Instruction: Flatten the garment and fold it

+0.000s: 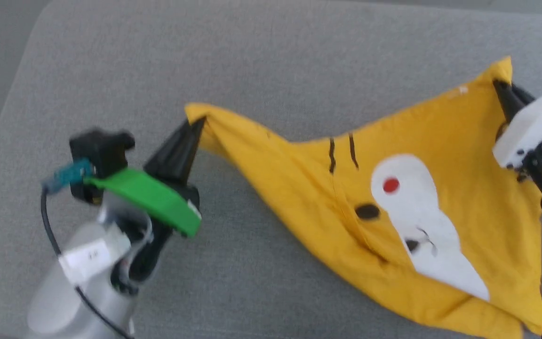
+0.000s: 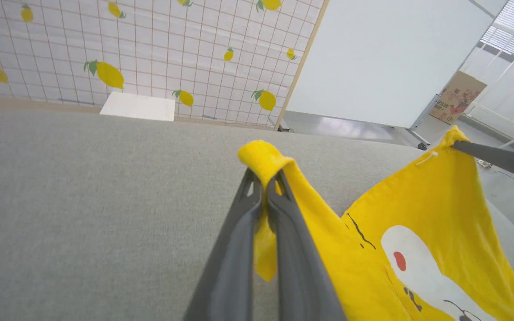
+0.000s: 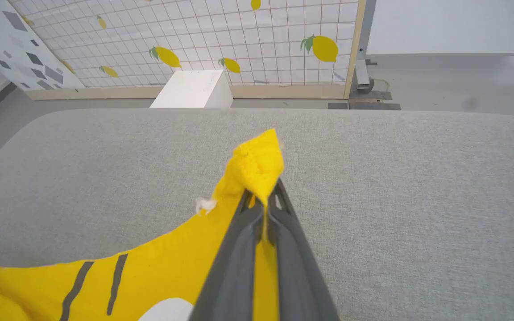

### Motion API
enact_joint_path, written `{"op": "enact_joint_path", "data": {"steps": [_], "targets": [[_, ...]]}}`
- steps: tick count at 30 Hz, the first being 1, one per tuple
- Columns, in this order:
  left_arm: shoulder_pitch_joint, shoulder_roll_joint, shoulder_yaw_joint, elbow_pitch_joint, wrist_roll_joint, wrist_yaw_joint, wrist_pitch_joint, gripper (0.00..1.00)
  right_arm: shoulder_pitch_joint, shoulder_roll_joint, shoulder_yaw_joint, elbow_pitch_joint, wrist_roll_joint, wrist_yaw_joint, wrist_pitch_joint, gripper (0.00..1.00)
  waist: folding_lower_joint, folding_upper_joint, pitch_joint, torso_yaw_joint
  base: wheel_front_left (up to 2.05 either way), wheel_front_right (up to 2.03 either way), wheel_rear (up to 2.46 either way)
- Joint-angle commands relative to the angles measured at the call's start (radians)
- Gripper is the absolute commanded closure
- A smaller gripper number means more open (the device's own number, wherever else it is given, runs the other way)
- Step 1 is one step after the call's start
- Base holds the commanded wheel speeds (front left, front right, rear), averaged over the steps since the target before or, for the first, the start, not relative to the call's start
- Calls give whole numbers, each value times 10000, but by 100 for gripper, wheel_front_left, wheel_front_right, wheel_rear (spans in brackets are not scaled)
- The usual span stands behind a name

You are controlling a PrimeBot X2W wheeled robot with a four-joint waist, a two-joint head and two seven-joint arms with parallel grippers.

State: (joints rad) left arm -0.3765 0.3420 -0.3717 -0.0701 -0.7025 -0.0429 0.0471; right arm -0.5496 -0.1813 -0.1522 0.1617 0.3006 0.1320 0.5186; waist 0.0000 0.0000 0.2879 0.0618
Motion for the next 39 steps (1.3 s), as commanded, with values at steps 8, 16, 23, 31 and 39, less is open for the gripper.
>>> {"op": "enact_joint_path", "data": {"steps": [8, 16, 23, 31, 39], "targets": [[-4252, 493, -99, 2197, 395, -350, 1834, 100, -2927, 565, 684, 1587, -592, -13, -713, 100, 0, 0, -2097, -1068, 0, 0, 0], [-7342, 751, 123, 4115, 1047, -348, 1901, 100, -5768, 954, 582, 3666, -1560, -13, -1940, 100, 0, 0, -2409, -1564, 0, 0, 0], [-9367, 417, 495, 5541, 1151, -86, 1365, 100, -7376, 1172, 279, 5499, -2455, -13, -2445, 100, 0, 0, -2252, -1875, 0, 0, 0], [-10194, 341, 459, 6572, 1129, -211, 1240, 100, -8229, 1277, 277, 6722, -2944, -13, -2760, 100, 0, 0, -1815, -2103, 0, 0, 0], [-10608, 478, 293, 6826, 1213, -340, 1273, 100, -8931, 1292, 12, 7191, -3343, -13, -2848, 100, 0, 0, -735, -2224, 0, 0, 0]]}}
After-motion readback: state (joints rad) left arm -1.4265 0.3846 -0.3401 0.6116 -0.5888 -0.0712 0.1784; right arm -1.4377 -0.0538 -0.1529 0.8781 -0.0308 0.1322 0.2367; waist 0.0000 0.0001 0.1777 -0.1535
